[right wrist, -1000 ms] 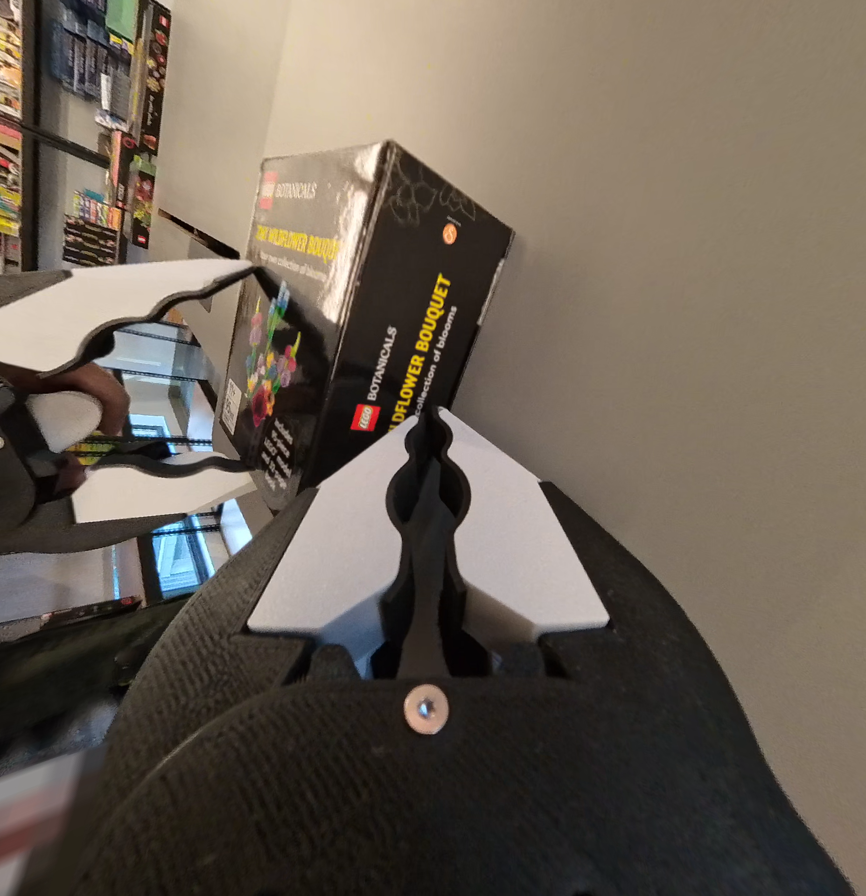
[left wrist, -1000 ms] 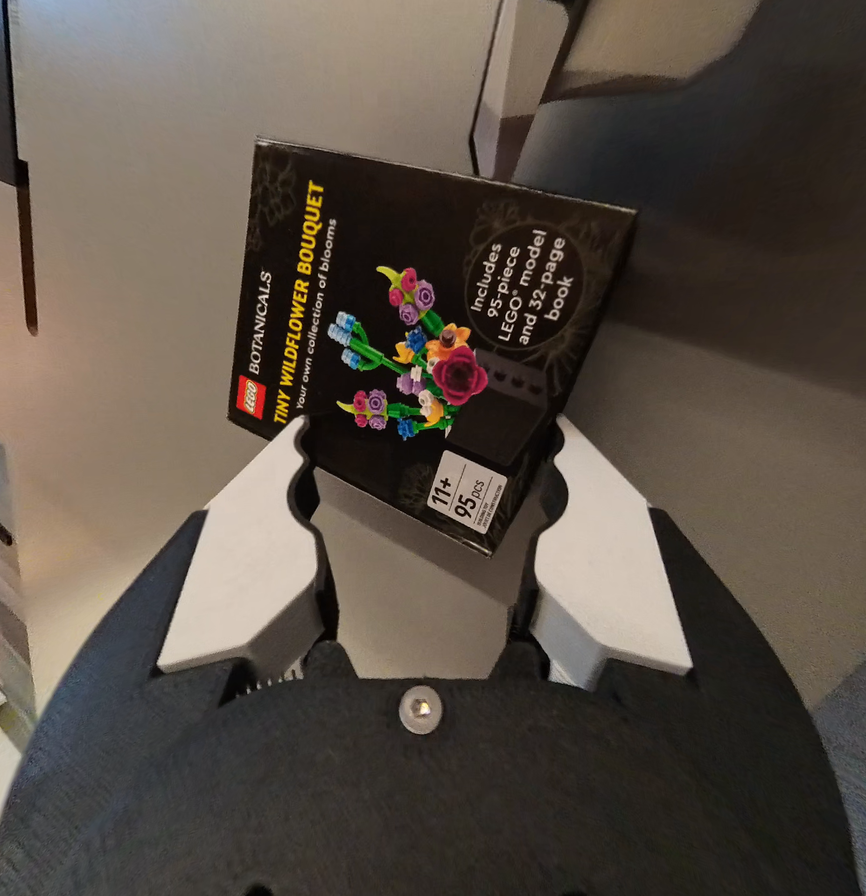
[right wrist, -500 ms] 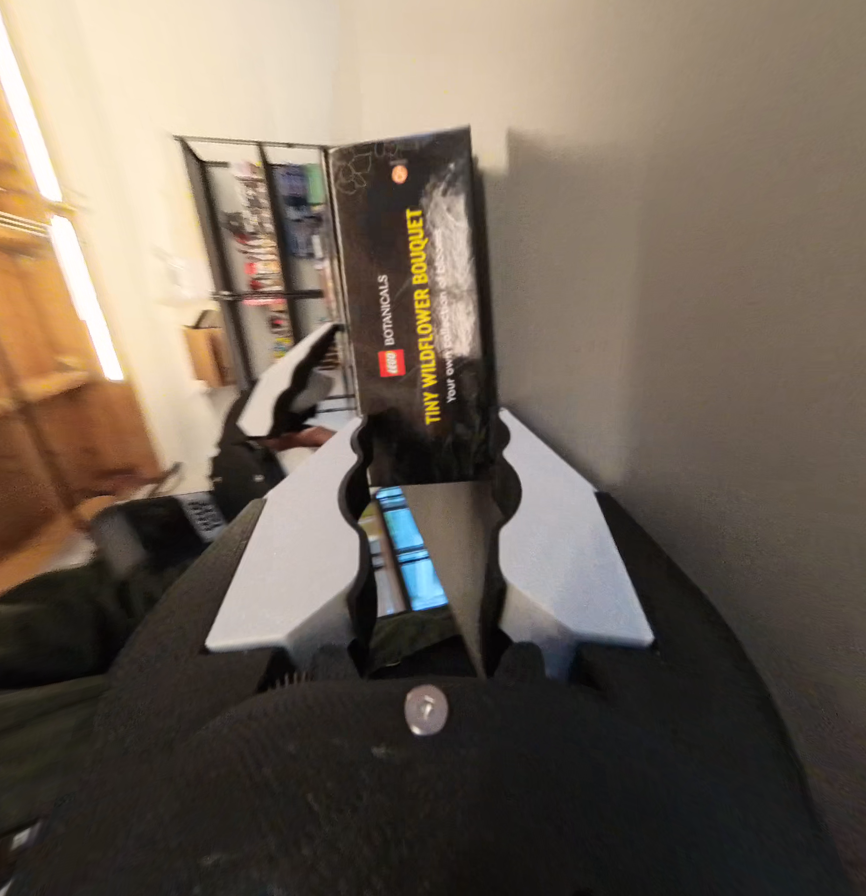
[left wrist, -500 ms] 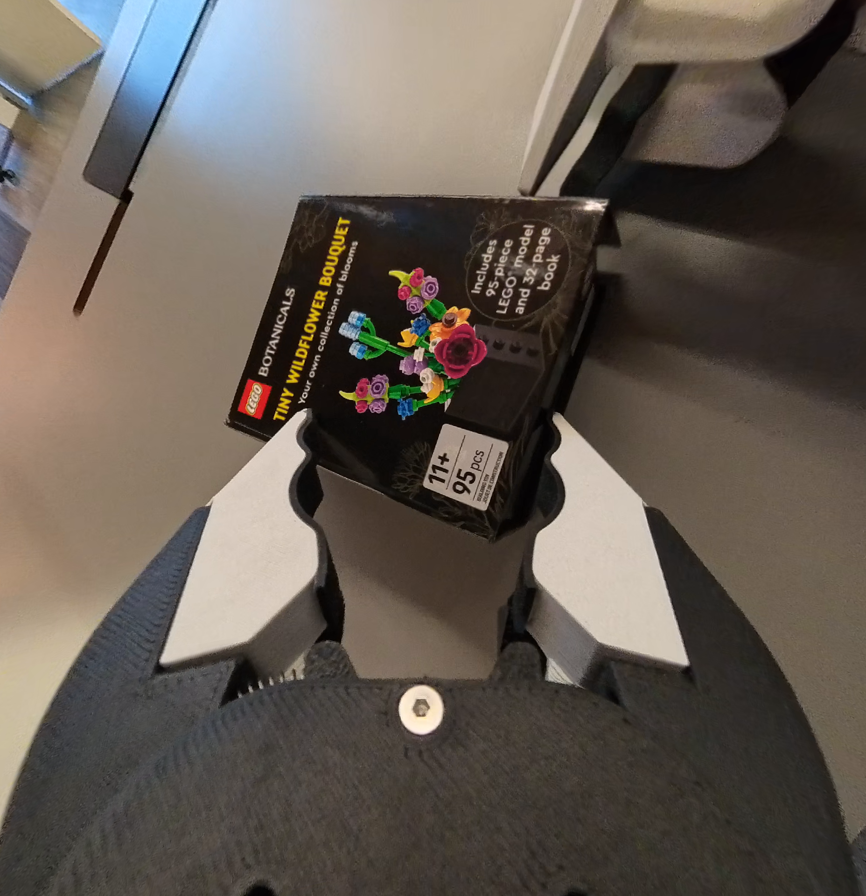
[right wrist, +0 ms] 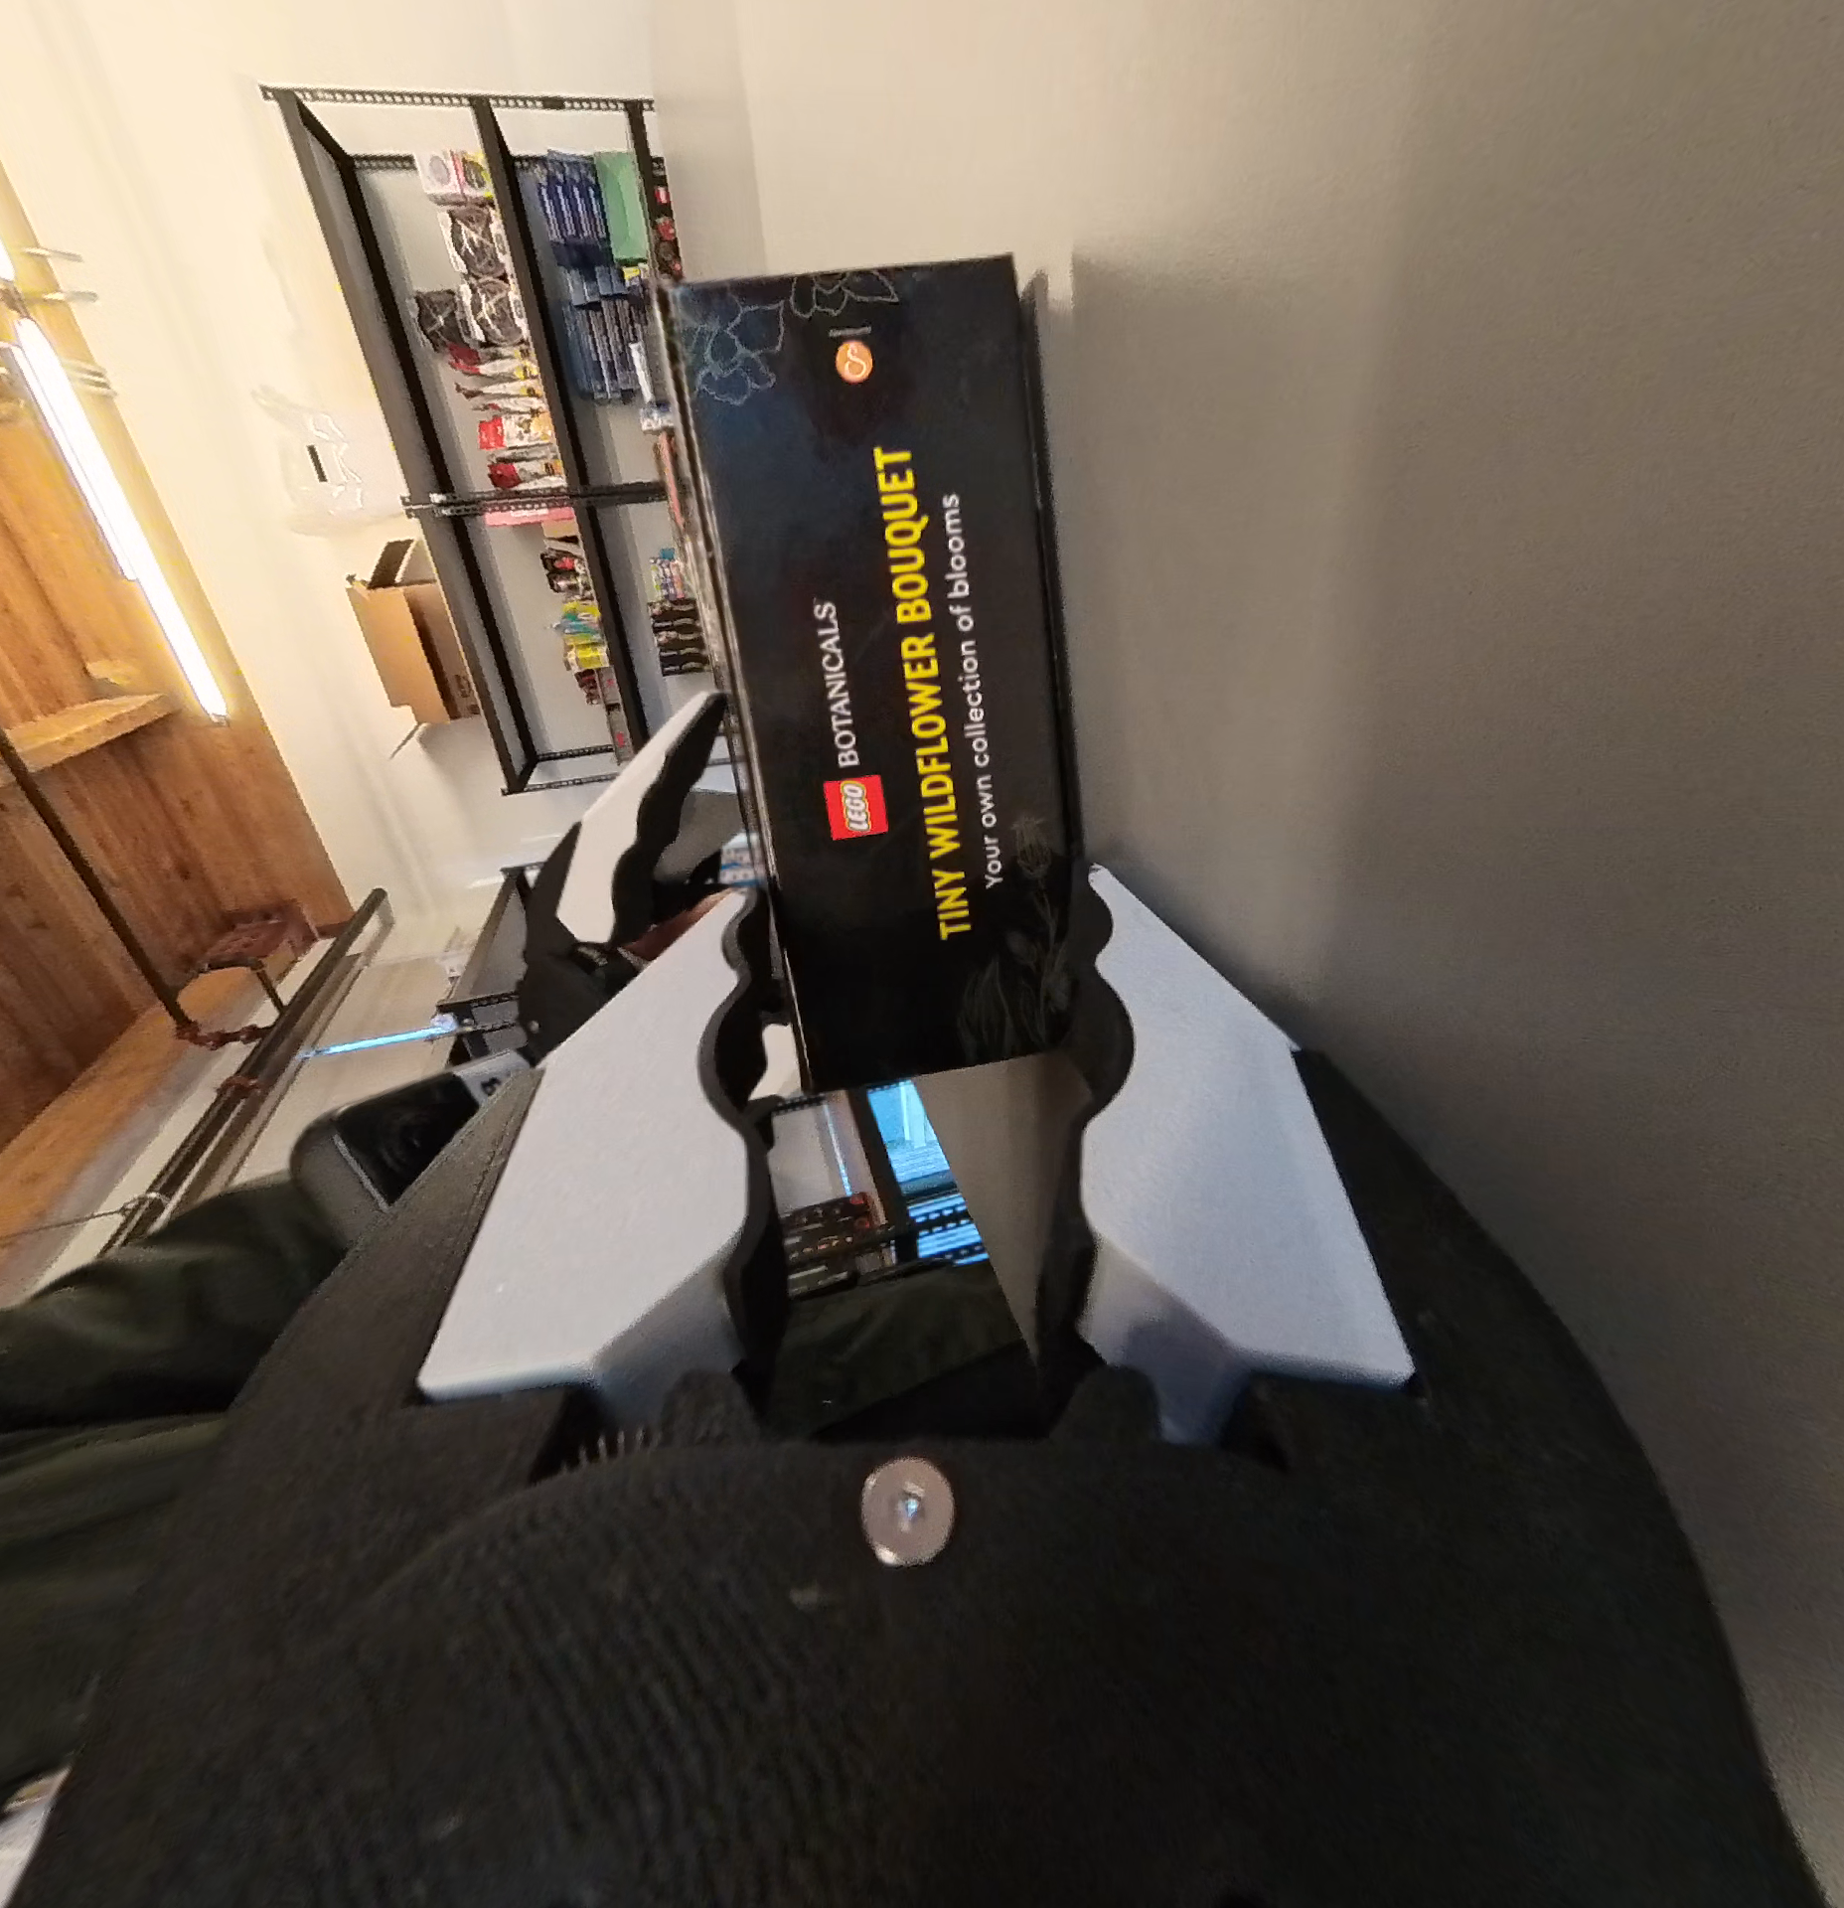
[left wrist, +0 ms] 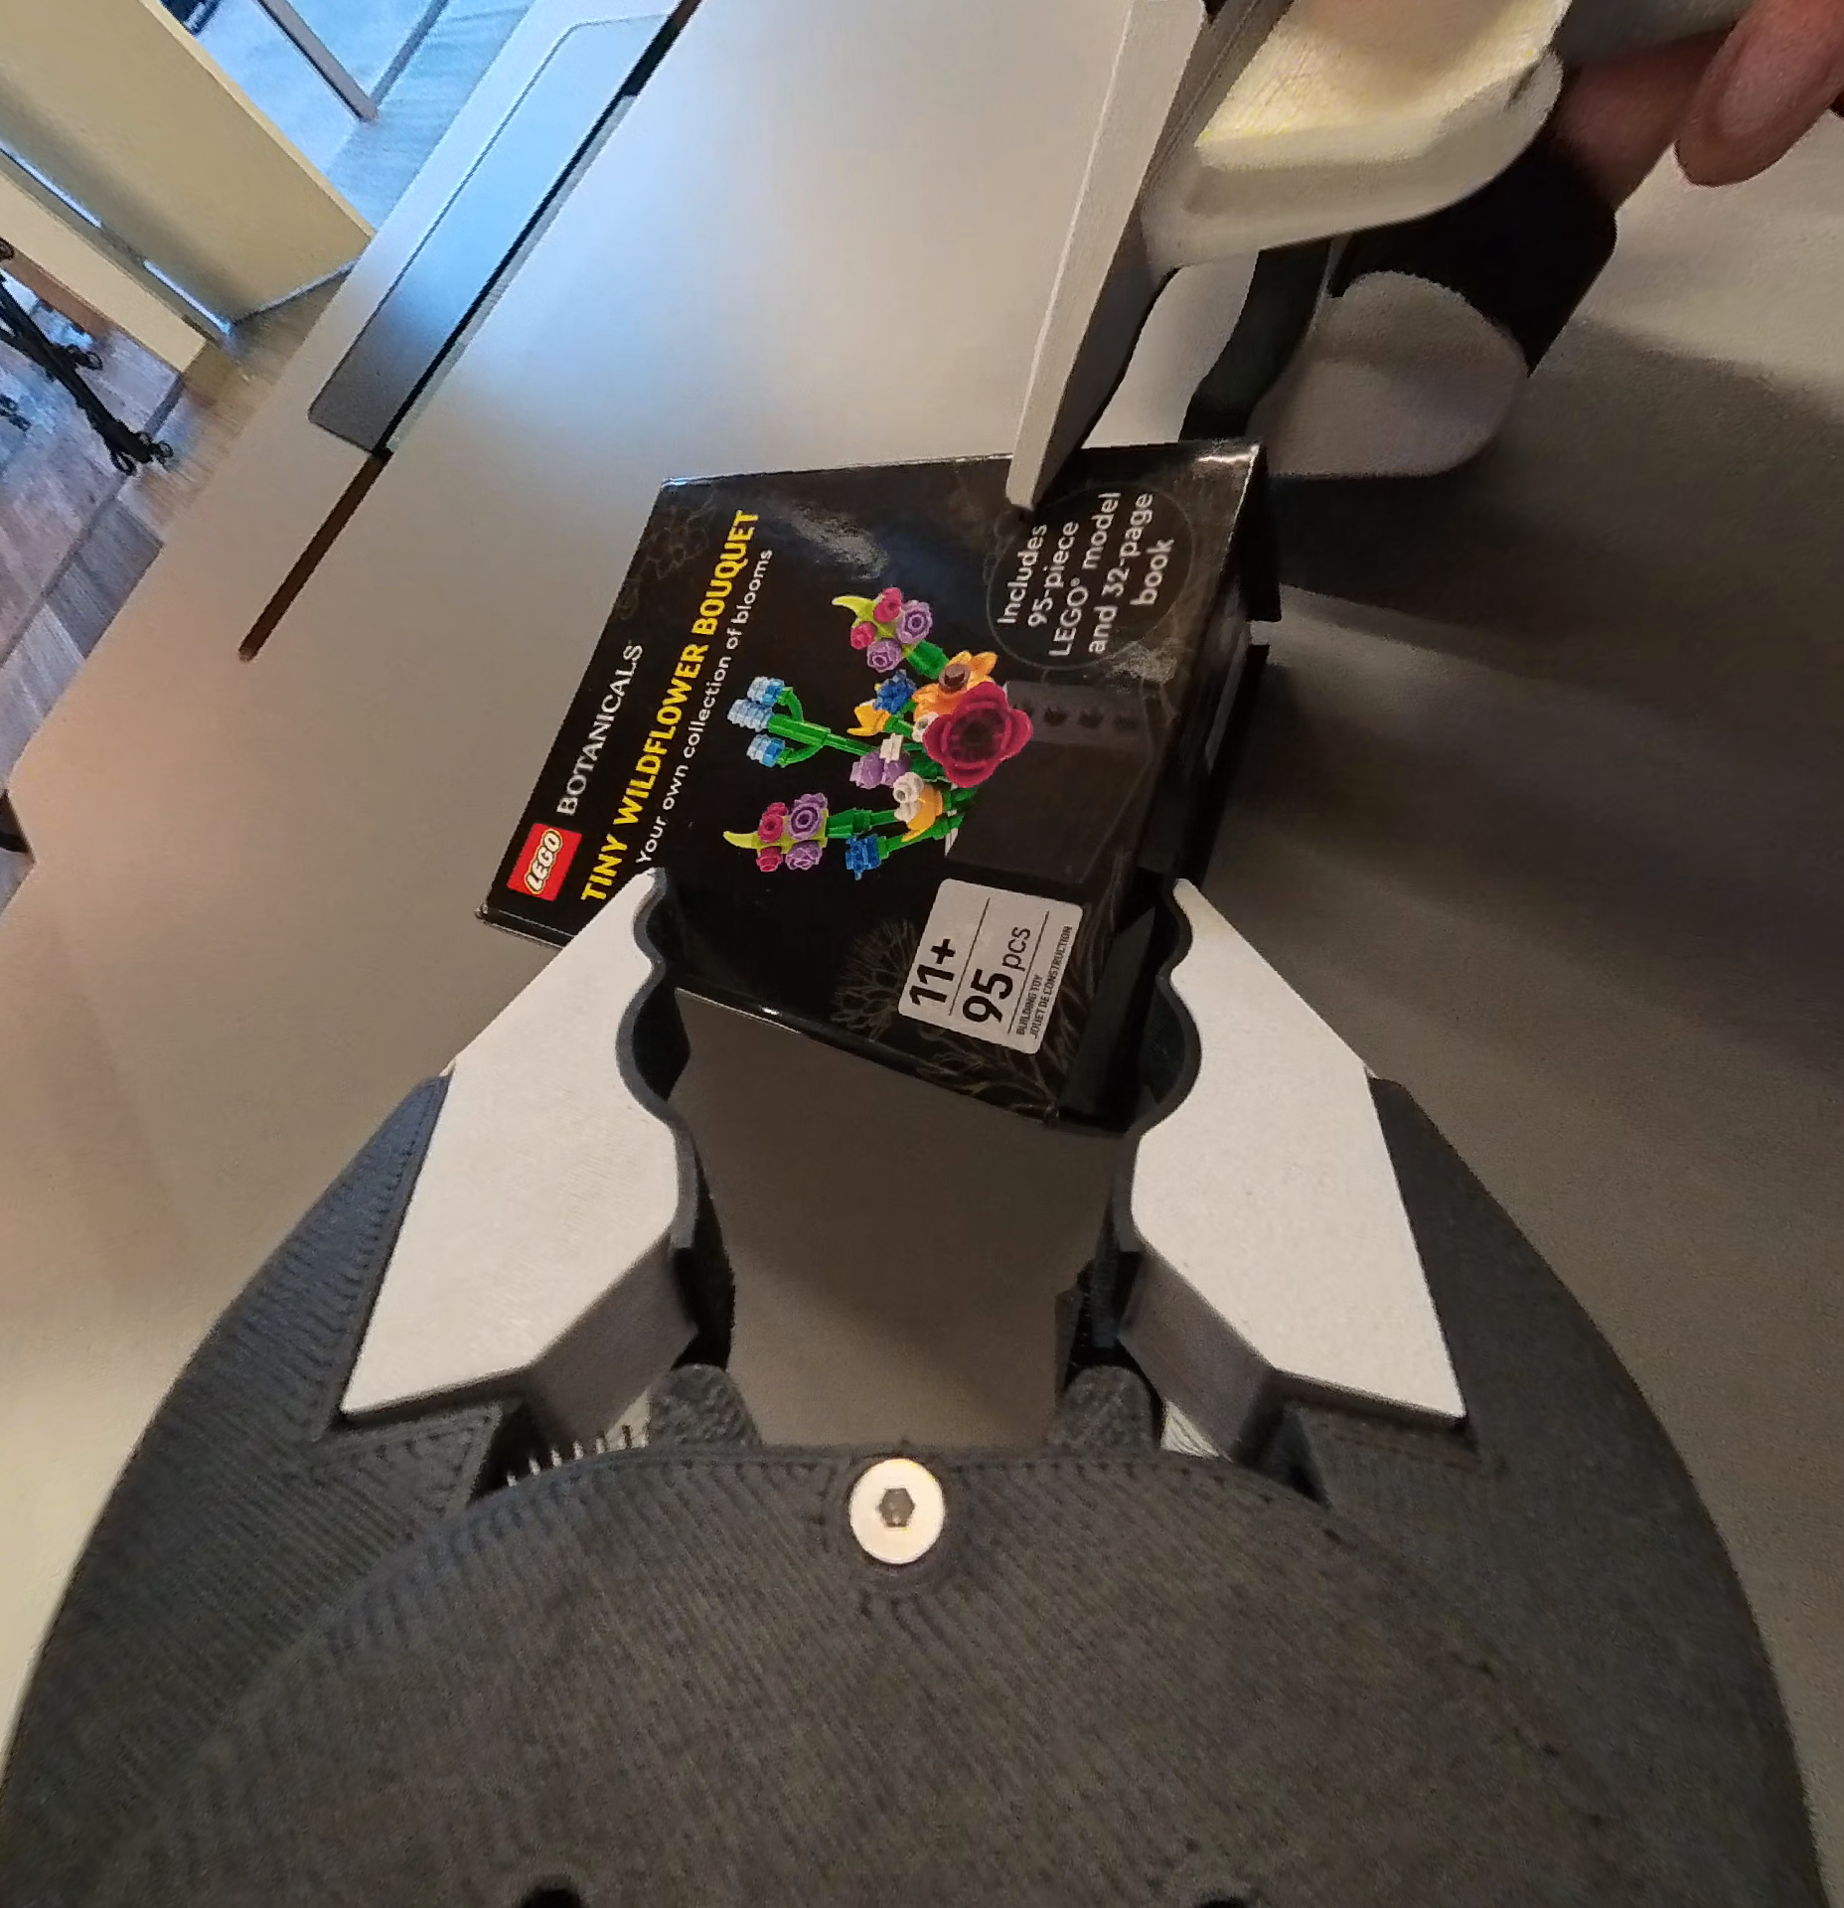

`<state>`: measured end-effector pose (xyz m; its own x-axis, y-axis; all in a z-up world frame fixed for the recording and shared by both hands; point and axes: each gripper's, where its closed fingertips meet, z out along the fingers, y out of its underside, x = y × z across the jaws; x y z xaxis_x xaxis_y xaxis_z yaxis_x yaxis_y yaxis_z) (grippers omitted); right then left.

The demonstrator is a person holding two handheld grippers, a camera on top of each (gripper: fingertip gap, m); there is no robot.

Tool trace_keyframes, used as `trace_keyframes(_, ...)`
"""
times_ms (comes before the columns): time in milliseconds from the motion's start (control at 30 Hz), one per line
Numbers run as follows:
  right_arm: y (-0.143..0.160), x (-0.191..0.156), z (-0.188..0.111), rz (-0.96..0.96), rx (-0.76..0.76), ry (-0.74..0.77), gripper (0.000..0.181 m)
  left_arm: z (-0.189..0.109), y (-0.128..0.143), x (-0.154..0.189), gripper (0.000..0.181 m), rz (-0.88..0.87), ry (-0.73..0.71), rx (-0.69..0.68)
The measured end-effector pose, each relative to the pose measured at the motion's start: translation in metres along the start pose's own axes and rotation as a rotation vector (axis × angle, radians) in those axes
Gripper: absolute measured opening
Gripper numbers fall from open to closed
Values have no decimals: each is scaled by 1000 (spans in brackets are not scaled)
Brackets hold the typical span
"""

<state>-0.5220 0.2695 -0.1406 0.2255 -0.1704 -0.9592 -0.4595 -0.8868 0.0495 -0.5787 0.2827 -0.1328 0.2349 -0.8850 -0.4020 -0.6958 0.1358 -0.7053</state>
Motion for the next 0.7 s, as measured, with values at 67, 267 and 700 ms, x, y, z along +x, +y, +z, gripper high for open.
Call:
trace_keyframes(67,-2,-4,2,37,1,-26,63,-2,2,-2,90,-8,-6,6)
trace_keyframes(267,4,-6,14,-84,-40,130,66,-6,6,-3,89,-36,-37,30)
trace_keyframes(700,16,-25,28,-334,-195,463,65,-20,13,-11,89,-139,-68,86)
